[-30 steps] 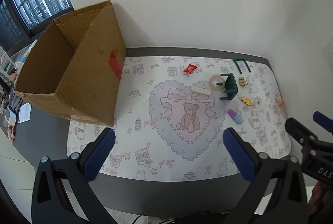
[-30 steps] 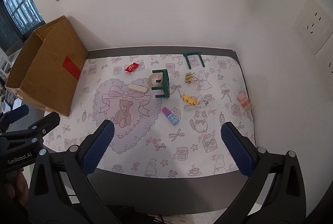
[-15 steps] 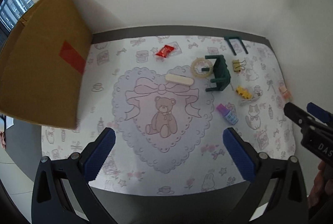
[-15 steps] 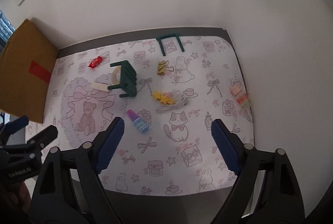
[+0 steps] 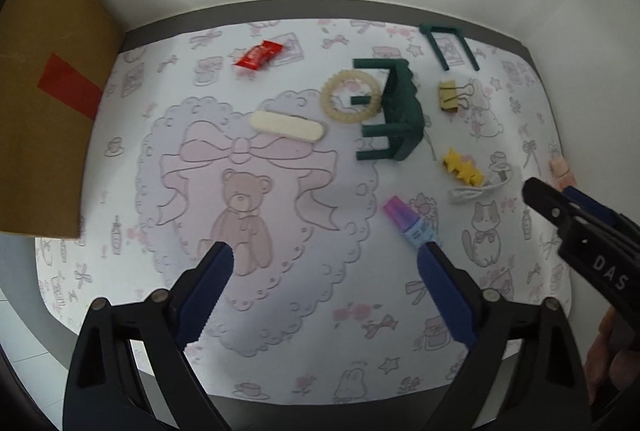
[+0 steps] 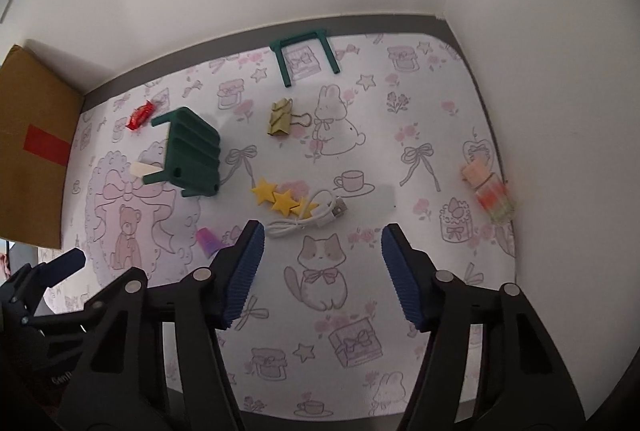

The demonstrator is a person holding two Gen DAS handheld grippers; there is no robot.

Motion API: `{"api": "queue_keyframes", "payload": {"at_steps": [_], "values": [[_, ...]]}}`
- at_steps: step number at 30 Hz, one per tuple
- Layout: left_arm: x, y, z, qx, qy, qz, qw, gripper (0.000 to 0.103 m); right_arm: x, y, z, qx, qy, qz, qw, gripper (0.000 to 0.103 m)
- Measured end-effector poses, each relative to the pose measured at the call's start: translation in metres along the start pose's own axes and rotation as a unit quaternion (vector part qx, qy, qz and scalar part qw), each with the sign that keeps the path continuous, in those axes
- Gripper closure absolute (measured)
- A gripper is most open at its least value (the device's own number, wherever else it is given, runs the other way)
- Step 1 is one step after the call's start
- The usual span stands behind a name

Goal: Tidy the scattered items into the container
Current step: 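Move both tools toward the purple-capped spray bottle and white cable, then grasp the purple-capped spray bottle with the left tool while the right tool grasps the white cable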

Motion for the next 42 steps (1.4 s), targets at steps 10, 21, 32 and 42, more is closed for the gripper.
{"api": "queue_keyframes", "payload": {"at_steps": [10,21,32,42], "values": [[-0.030,-0.022,-0.009,0.020,0.007,0.014,0.9997,0.011,-0.037,-0.008,0.002,-0.009,0.032,-0.018,0.999,0.055],[-0.059,-0.032,-0.009,0.036,0.034,0.005,0.9988,0.017,-0.051,-0.022,0.005,-0.013,0.051,-0.044,0.998,0.058],[-0.070,-0.033,-0.005,0.031,0.044,-0.028,0.9982,0.052,-0.057,-0.011,0.006,-0.020,0.066,-0.083,0.994,0.059],[-0.062,-0.017,0.001,0.030,0.042,-0.023,0.9984,0.081,-0.065,-0.001,0.002,-0.037,0.064,-0.080,0.994,0.059]]}}
Point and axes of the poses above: each gripper's, at about its wrist camera, not at the fingertips, and x roughly against the way its jaws point, y to its left, z to its underside, the point moved 8 cm from there along -x, roughly the way its jaws point, and after that the axes turned 2 degrees about z, right-handed, at the moved point
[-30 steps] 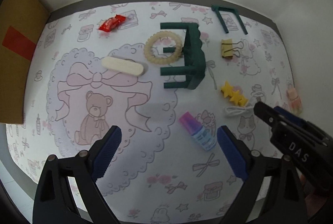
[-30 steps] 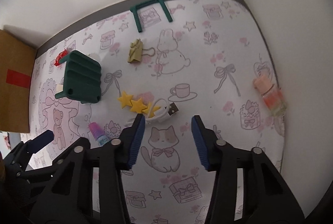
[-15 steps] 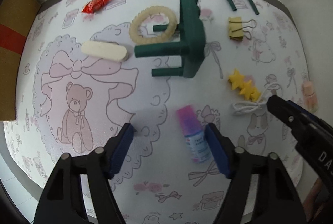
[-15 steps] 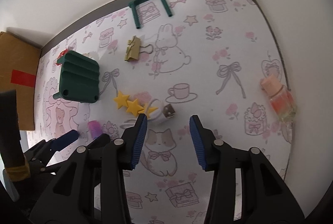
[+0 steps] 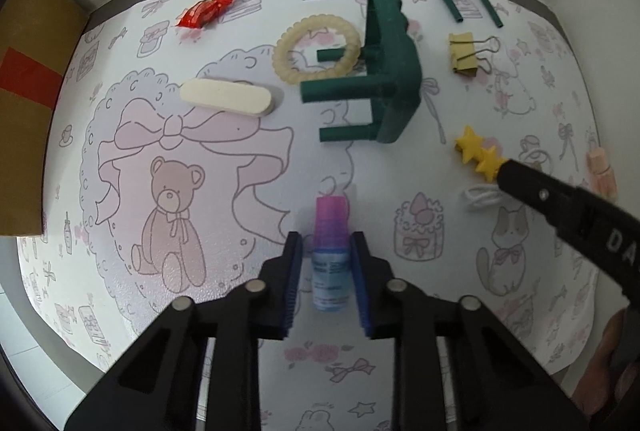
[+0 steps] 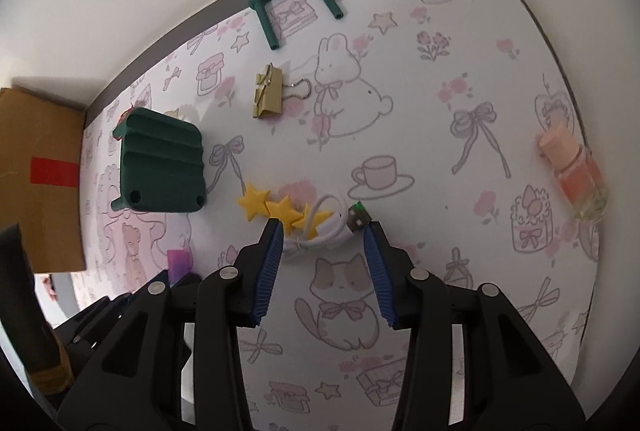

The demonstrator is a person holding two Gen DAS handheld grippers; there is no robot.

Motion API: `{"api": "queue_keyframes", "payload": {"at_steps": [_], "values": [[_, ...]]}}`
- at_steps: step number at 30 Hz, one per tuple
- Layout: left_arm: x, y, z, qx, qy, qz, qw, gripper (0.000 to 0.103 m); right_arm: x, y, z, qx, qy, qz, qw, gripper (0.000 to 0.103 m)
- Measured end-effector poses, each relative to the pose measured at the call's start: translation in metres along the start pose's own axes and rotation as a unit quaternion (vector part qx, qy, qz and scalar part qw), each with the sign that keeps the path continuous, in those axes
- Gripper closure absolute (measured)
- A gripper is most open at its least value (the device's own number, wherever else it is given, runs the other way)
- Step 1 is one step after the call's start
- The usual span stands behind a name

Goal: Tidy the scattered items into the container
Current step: 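Grasp the purple-capped spray bottle with the left tool while the right tool grasps the white cable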

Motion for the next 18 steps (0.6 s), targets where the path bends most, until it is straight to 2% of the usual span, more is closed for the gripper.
{"api": "queue_keyframes", "payload": {"at_steps": [2,4,6,10,18], "values": [[-0.002,0.003,0.004,0.003,-0.002,0.005,1.0000,0.084,-0.001,0.003,-0.002,0.014,-0.002,0.011,1.000,0.059],[-0.001,0.006,0.006,0.004,-0.002,0.008,1.0000,0.084,-0.003,0.006,-0.004,0.030,-0.003,0.023,0.999,0.071],[0.000,0.009,0.009,0.005,-0.001,0.010,0.9999,0.084,-0.004,0.007,-0.006,0.043,-0.004,0.034,0.999,0.076],[0.005,0.022,0.021,0.010,0.002,0.013,0.9999,0.084,-0.003,0.006,-0.006,0.048,-0.002,0.025,0.999,0.080],[0.017,0.044,0.030,0.018,-0.006,0.013,0.9997,0.084,0.013,0.004,-0.006,0.049,-0.014,0.018,0.999,0.081]]}}
Point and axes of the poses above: each gripper's, at about its wrist camera, not at the fingertips, and x roughly against the way its jaws point, y to its left, z to its underside, the point moved 8 cm from there along -x, roughly the way its jaws point, and after that the axes turned 2 degrees about z, right-handed, at the moved point
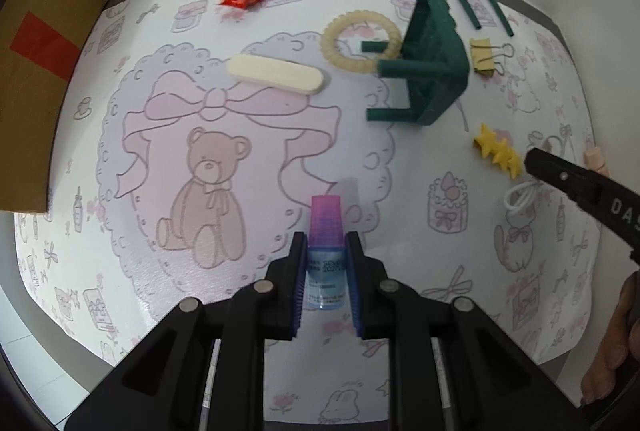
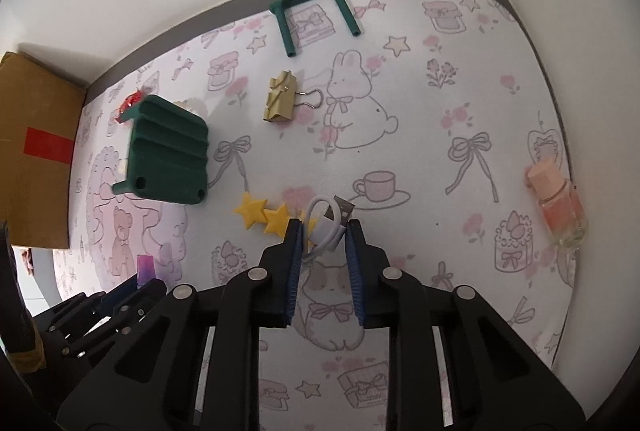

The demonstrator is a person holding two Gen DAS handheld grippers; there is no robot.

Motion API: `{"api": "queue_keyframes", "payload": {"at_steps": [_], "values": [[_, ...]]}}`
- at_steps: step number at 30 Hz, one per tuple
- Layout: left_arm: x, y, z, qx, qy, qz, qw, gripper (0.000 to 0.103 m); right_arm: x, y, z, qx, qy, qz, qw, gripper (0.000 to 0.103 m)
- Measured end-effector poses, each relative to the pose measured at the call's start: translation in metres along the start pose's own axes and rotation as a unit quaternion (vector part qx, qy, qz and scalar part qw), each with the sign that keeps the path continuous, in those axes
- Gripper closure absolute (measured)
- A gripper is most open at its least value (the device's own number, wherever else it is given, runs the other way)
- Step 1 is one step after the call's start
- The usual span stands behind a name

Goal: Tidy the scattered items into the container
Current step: 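Grasp the purple-capped spray bottle with the left tool while the right tool grasps the white cable, then carry the spray bottle and white cable with both tools over the cardboard box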

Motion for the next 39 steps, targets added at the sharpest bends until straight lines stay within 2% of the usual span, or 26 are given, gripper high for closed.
{"api": "queue_keyframes", "payload": {"at_steps": [9,11,15,18,29,39], "values": [[0.033,0.013,0.004,-0.020,-0.036,0.022,0.9989,0.084,0.030,0.028,0.005,0.016,-0.024,0.006,1.000,0.081],[0.038,0.017,-0.006,-0.025,-0.044,0.028,0.9983,0.084,0.038,0.034,0.006,0.019,-0.027,0.006,0.999,0.081],[0.052,0.000,-0.014,-0.033,-0.058,0.039,0.9970,0.084,0.053,0.053,0.010,0.029,-0.037,0.005,0.999,0.081],[0.064,0.002,-0.014,-0.039,-0.068,0.040,0.9962,0.084,0.065,0.067,0.014,0.036,-0.045,0.006,0.998,0.081],[0.114,0.037,-0.025,-0.033,-0.114,0.074,0.9902,0.084,0.110,0.119,0.020,0.072,-0.077,0.015,0.994,0.081],[0.160,0.056,-0.042,-0.037,-0.162,0.081,0.9828,0.084,0.144,0.154,0.017,0.096,-0.101,0.022,0.990,0.081]]}}
Point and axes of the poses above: each gripper's, at about its wrist camera, not at the fingertips, and x roughly against the way its jaws point, y to its left, z to its underside, the point moved 8 cm from there along -x, roughly the way its jaws point, and after that the axes turned 2 degrees about z, right-handed, at the moved point
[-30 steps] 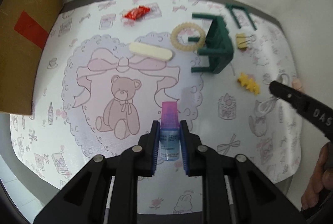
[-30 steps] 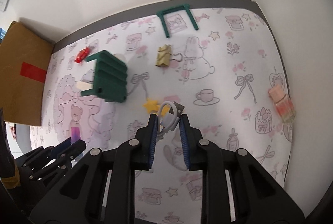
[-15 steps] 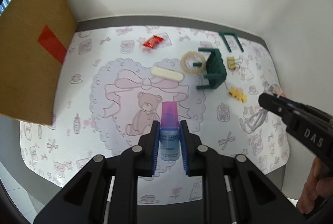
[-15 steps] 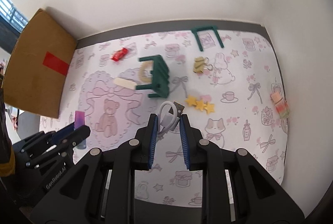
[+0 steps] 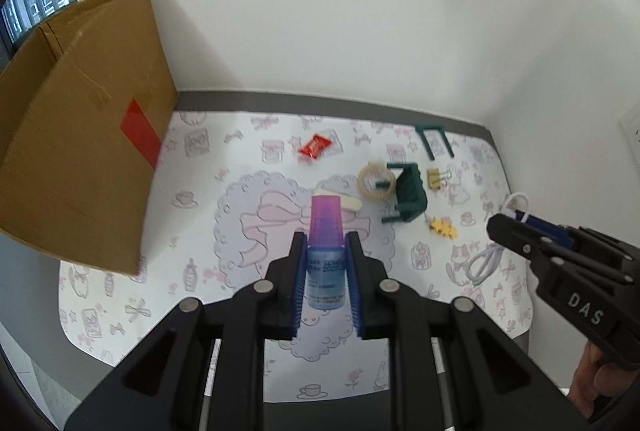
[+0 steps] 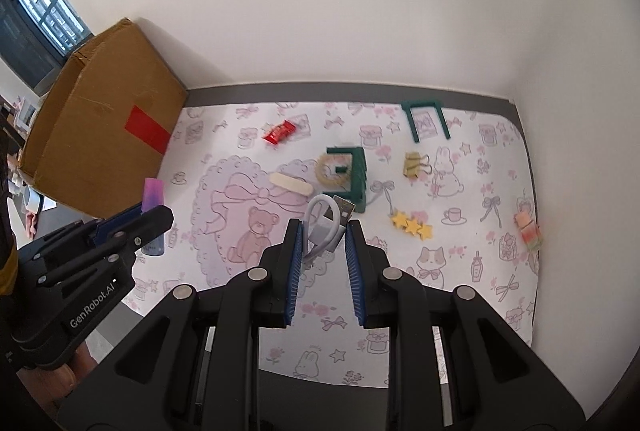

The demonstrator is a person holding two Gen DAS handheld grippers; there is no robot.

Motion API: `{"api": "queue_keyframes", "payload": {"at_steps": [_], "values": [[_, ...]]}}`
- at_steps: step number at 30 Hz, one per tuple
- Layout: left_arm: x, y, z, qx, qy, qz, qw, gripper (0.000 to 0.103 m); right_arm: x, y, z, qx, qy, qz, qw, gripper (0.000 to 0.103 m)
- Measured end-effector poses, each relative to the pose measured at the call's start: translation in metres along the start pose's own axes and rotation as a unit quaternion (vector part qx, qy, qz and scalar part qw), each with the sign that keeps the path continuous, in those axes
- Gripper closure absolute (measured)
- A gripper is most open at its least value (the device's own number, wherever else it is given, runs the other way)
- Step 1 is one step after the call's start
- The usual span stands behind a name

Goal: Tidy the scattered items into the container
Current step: 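Carry the spray bottle and white cable with both tools over the cardboard box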

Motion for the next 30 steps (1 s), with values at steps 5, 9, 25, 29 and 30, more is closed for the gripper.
{"api": "queue_keyframes", "payload": {"at_steps": [5,9,25,29,30], "values": [[0.016,0.010,-0.015,-0.003,-0.020,-0.008,0.9998,0.084,0.012,0.017,-0.012,0.014,-0.014,0.001,1.000,0.081],[0.025,0.022,-0.026,0.004,-0.032,-0.008,0.9995,0.084,0.020,0.031,-0.025,0.026,-0.025,0.001,0.999,0.081],[0.077,0.093,-0.071,0.046,-0.092,-0.024,0.9944,0.084,0.041,0.115,-0.072,0.090,-0.067,-0.024,0.993,0.081],[0.093,0.120,-0.082,0.068,-0.110,-0.033,0.9910,0.084,0.045,0.145,-0.087,0.107,-0.082,-0.040,0.990,0.081],[0.097,0.128,-0.085,0.075,-0.115,-0.035,0.9899,0.084,0.045,0.153,-0.090,0.111,-0.085,-0.045,0.989,0.081]]}}
Point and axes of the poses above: each gripper's, at about its wrist camera, not at the fingertips, and x roughly against the way its jaws point, y to its left, z to its underside, the point moved 8 cm from there along -x, roughly the way its jaws point, and after that the axes turned 2 degrees about z, right-handed, at the moved point
